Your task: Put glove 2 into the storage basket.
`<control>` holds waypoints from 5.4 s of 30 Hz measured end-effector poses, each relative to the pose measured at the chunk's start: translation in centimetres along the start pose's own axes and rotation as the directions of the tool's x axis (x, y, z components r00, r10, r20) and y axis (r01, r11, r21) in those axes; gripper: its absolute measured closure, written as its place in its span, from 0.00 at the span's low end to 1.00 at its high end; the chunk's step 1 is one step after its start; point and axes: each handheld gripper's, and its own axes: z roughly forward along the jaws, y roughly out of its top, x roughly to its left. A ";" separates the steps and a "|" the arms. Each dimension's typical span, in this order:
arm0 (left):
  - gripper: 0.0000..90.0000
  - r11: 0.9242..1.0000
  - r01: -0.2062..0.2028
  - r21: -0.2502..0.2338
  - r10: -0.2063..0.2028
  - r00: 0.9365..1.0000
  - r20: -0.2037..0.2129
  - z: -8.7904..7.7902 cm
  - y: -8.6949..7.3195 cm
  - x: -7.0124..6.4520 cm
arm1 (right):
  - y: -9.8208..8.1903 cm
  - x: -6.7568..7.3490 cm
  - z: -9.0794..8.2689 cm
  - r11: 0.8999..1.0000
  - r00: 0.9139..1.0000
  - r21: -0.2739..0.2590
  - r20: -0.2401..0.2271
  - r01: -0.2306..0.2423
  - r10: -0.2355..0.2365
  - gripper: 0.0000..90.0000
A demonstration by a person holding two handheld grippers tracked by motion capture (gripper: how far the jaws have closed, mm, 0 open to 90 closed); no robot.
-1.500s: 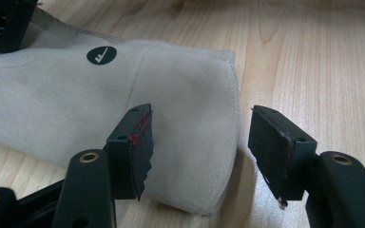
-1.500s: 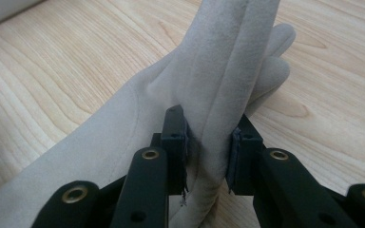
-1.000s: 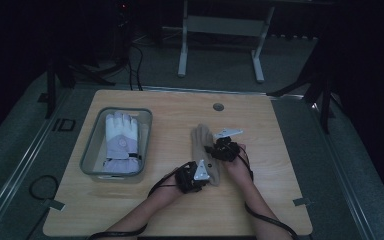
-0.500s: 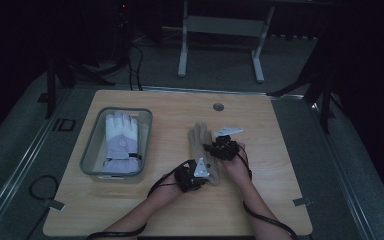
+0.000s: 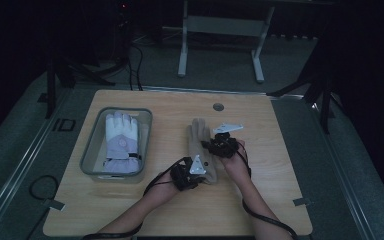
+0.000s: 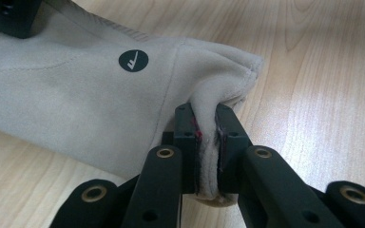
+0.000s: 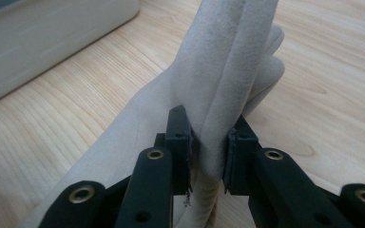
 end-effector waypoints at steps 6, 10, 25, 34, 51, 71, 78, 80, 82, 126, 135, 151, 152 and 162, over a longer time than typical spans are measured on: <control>0.92 1.000 0.005 -0.011 -0.005 1.000 -0.004 -2.0 0.7 0.5 | 1.8 0.8 -0.9 0.999 1.000 -0.027 -0.007 0.021 -0.021 0.84; 0.92 1.000 0.003 -0.013 -0.004 1.000 -0.008 -3.4 1.0 0.9 | 3.0 1.2 -1.4 0.998 0.999 -0.046 -0.013 0.030 -0.031 0.84; 0.92 1.000 0.024 0.000 -0.024 0.998 -0.062 -7.0 0.1 2.0 | 6.4 3.5 -1.0 0.996 0.997 -0.084 -0.059 0.041 -0.046 0.84; 0.92 0.999 0.042 0.013 -0.040 0.995 -0.089 -9.5 -0.9 3.3 | 8.8 5.2 0.0 0.993 0.995 -0.106 -0.080 0.043 -0.051 0.84; 0.92 0.997 0.075 0.033 -0.069 0.987 -0.145 -13.9 -4.3 5.0 | 12.5 9.5 2.9 0.989 0.985 -0.122 -0.133 0.089 -0.105 0.84; 0.92 0.984 0.168 0.061 -0.153 0.968 -0.197 -17.0 -9.8 6.8 | 14.9 14.9 8.9 0.984 0.967 -0.095 -0.190 0.154 -0.169 0.84; 0.92 0.978 0.195 0.071 -0.176 0.960 -0.219 -18.1 -11.1 7.2 | 15.7 16.1 10.6 0.984 0.960 -0.075 -0.218 0.160 -0.173 0.84; 0.92 0.977 0.199 0.075 -0.178 0.957 -0.230 -18.3 -11.3 7.3 | 15.9 16.6 11.1 0.983 0.959 -0.075 -0.219 0.169 -0.181 0.84; 0.92 0.976 0.205 0.073 -0.183 0.954 -0.239 -18.4 -11.5 7.4 | 16.1 16.9 11.5 0.981 0.957 -0.071 -0.219 0.178 -0.189 0.84; 0.21 0.928 0.342 -0.150 -0.362 0.922 -0.138 -18.8 -11.9 8.6 | 14.2 12.3 8.5 0.992 0.960 0.010 -0.254 0.123 -0.117 0.16; 0.16 0.921 0.325 -0.214 -0.353 0.929 -0.109 -18.0 -10.1 7.3 | 11.8 11.2 6.1 0.991 0.959 -0.018 -0.250 0.134 -0.134 0.16; 0.16 0.931 0.275 -0.241 -0.283 0.959 -0.002 -14.2 -7.0 4.3 | 7.2 8.5 3.1 0.991 0.959 -0.012 -0.250 0.132 -0.131 0.16; 0.16 0.932 0.273 -0.237 -0.280 0.960 0.005 -14.0 -6.9 4.1 | 6.9 8.4 2.9 0.992 0.960 -0.011 -0.252 0.127 -0.126 0.16; 0.16 0.941 0.261 -0.215 -0.252 0.965 0.066 -11.3 -6.2 2.8 | 3.7 7.4 1.7 0.991 0.959 0.000 -0.253 0.132 -0.128 0.16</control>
